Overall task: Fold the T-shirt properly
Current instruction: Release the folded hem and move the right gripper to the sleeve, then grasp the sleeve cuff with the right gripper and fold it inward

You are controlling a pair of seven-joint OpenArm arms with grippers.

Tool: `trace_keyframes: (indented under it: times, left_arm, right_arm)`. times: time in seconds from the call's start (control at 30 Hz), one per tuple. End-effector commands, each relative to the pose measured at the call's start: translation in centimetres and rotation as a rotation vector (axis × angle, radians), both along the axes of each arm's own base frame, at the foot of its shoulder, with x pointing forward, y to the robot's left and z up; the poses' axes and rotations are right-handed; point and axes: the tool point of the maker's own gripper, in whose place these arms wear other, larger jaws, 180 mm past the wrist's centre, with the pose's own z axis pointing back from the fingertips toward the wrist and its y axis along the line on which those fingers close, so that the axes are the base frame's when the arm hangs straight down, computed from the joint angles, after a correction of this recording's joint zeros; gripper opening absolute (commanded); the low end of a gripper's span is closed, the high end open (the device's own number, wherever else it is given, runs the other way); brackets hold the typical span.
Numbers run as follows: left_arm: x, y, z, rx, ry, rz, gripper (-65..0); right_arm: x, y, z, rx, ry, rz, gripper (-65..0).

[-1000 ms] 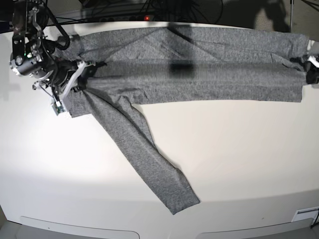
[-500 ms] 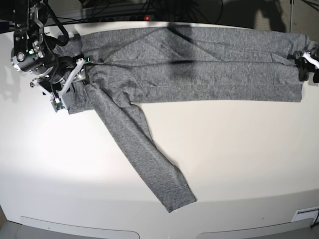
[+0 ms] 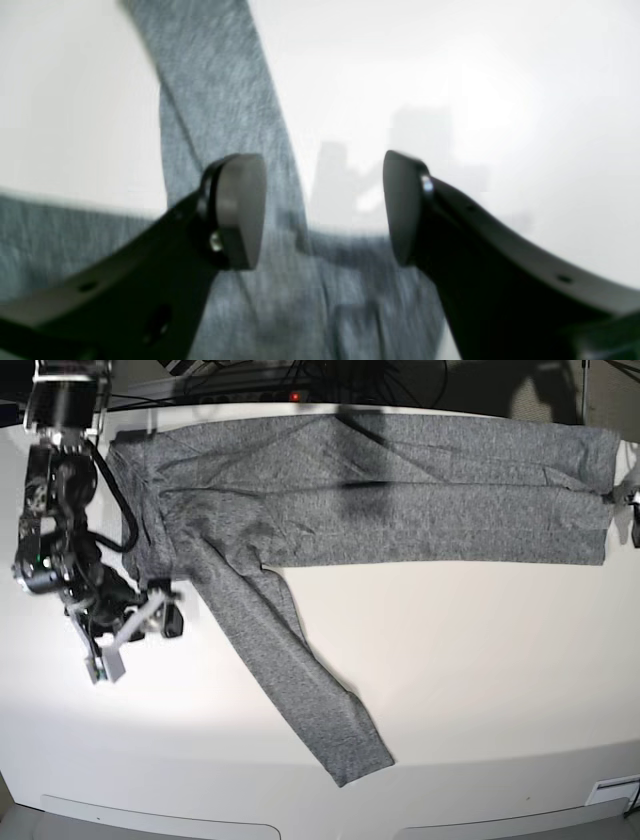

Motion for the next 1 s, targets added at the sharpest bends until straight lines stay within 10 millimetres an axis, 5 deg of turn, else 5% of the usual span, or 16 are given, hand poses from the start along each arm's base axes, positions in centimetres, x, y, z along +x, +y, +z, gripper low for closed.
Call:
trace_keyframes:
  times: [0.0, 0.3, 0.47, 0.67, 0.97]
  left_arm:
    - [1.1, 0.8, 2.0, 0.015, -0.06, 0.003, -32.4]
    - [0.7, -1.8, 0.8, -0.079, -0.083, 0.01, -32.4]
    - [0.0, -4.6, -1.0, -0.152, -0.08, -0.014, -32.4]
    - [-0.5, -5.6, -2.1, -0.149, -0.066, -0.013, -32.4]
    - [-0.2, -5.5, -1.6, -0.146, -0.093, -0.011, -32.4]
  right_arm:
    - [2.1, 0.3, 1.7, 0.019, -0.056, 0.006, -27.9]
    - [10.8, 6.8, -0.1, 0.085, 0.093, 0.094, -27.9]
    - [13.7, 8.3, -1.9, -0.002, 0.146, 0.093, -27.9]
    - [15.0, 9.2, -4.2, -0.048, 0.162, 0.079, -27.9]
    - [13.7, 8.5, -6.9, -0.074, 0.234, 0.069, -27.9]
